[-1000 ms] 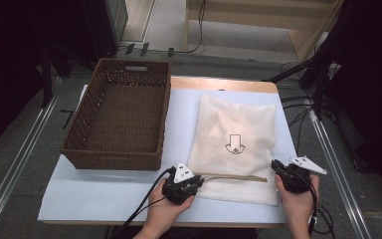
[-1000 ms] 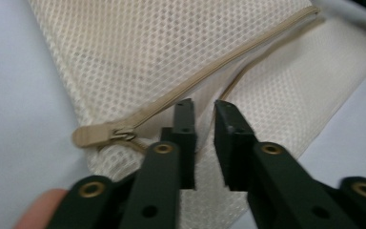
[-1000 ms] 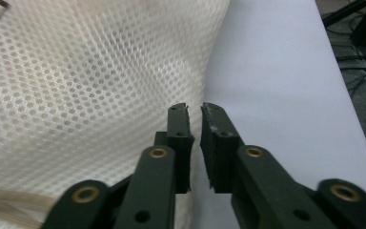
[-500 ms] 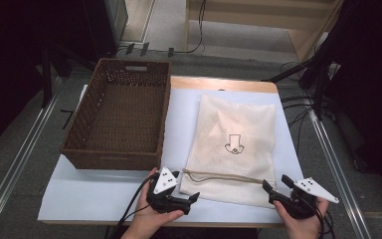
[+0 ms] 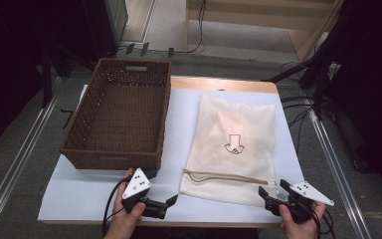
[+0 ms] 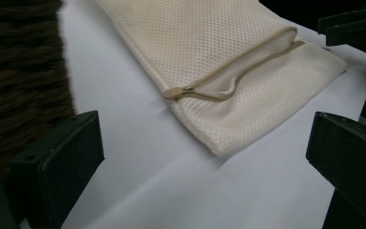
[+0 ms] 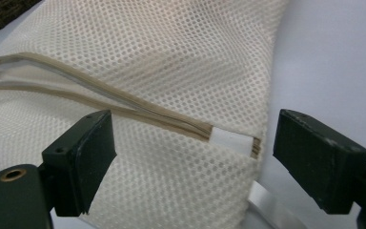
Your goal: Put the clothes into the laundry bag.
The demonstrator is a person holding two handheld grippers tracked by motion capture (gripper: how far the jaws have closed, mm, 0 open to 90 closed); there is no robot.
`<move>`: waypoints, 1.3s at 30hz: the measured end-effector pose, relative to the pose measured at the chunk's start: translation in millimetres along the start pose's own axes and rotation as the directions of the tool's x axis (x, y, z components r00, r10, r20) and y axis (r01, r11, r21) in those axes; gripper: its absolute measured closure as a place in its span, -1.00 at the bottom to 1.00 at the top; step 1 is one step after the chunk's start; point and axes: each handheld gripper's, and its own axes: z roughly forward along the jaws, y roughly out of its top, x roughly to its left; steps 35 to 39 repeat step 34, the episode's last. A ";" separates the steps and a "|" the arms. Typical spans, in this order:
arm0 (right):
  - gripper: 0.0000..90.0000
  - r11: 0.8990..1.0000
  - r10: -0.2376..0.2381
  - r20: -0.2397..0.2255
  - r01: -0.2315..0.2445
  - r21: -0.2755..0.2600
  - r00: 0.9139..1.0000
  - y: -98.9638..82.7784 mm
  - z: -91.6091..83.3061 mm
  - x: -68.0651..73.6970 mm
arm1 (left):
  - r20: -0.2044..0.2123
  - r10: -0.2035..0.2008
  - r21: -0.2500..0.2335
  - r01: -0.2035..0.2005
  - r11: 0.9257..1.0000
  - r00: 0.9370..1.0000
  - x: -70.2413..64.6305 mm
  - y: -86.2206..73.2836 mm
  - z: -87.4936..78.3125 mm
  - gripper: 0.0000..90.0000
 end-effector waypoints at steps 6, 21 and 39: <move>-0.67 1.000 -0.003 0.022 0.003 -0.002 1.000 -1.2 -3.3 -14.9 | -0.069 -0.026 -0.009 0.026 1.000 0.997 27.7 -7.5 -26.4 -1.00; -0.64 0.997 0.072 0.036 -0.071 -0.040 0.997 -2.7 -6.0 -40.2 | -0.192 -0.090 -0.046 0.083 0.996 0.977 78.8 -19.8 -72.9 -1.00; -0.62 0.998 0.056 0.042 -0.054 -0.035 0.998 -3.7 -4.2 -37.1 | -0.196 -0.122 -0.019 0.121 0.993 0.973 89.2 -26.2 -66.5 -1.00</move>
